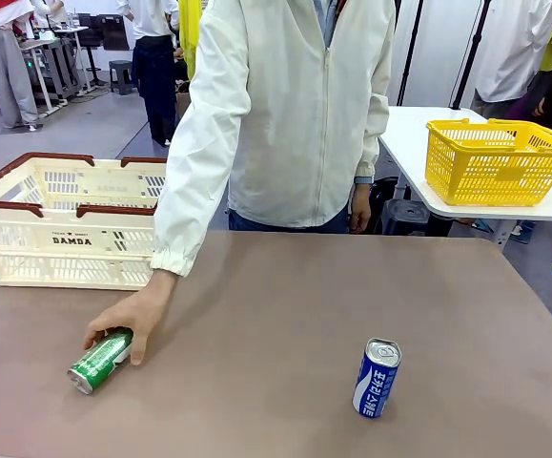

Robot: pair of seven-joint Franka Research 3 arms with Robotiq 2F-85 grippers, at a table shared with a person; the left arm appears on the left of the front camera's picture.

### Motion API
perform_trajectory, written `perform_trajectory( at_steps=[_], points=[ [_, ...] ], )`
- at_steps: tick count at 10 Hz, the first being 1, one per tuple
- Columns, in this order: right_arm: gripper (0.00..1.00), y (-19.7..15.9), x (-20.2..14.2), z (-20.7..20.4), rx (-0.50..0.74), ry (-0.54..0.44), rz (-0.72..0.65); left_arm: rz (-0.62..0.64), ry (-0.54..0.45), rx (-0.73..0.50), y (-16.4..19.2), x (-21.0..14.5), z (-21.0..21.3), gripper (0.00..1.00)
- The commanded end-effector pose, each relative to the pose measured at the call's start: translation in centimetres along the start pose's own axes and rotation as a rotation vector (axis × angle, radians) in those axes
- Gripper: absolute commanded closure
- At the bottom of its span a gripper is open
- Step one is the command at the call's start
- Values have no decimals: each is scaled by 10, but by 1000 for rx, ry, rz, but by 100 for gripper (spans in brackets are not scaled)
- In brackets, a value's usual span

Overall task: Place the drinks into the Shopping basket.
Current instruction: Pick up one drink and place it into the Shopping basket.

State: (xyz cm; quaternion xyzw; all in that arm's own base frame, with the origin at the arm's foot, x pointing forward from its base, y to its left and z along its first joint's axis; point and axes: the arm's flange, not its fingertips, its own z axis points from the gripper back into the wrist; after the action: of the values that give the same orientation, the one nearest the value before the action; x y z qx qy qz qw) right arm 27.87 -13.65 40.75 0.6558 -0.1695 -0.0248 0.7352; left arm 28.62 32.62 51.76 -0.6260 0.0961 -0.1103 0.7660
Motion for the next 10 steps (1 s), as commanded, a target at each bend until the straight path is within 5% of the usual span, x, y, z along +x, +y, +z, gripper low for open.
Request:
perform_trajectory(
  at_steps=[1, 2, 5, 7, 8, 9, 10],
  points=[
    [0, 1, -2, 2, -1, 13, 18, 1, 3, 8, -1, -1, -2, 0],
    [0, 0, 0, 0, 0, 0, 0, 1, 3, 8, -1, -1, -2, 0],
    [0, 97, -11, -112, -465, 522, 347, 1, 3, 8, -1, -1, -2, 0],
    [0, 116, -42, -168, -658, 676, 602, 1, 3, 8, -1, -1, -2, 0],
    [0, 117, -65, -173, -648, 787, 710, 1, 3, 8, -1, -1, -2, 0],
    [0, 118, -61, -153, -615, 757, 743, 1, 3, 8, -1, -1, -2, 0],
    [0, 128, -55, -181, -530, 635, 431, 1, 3, 8, -1, -1, -2, 0]
  ],
)
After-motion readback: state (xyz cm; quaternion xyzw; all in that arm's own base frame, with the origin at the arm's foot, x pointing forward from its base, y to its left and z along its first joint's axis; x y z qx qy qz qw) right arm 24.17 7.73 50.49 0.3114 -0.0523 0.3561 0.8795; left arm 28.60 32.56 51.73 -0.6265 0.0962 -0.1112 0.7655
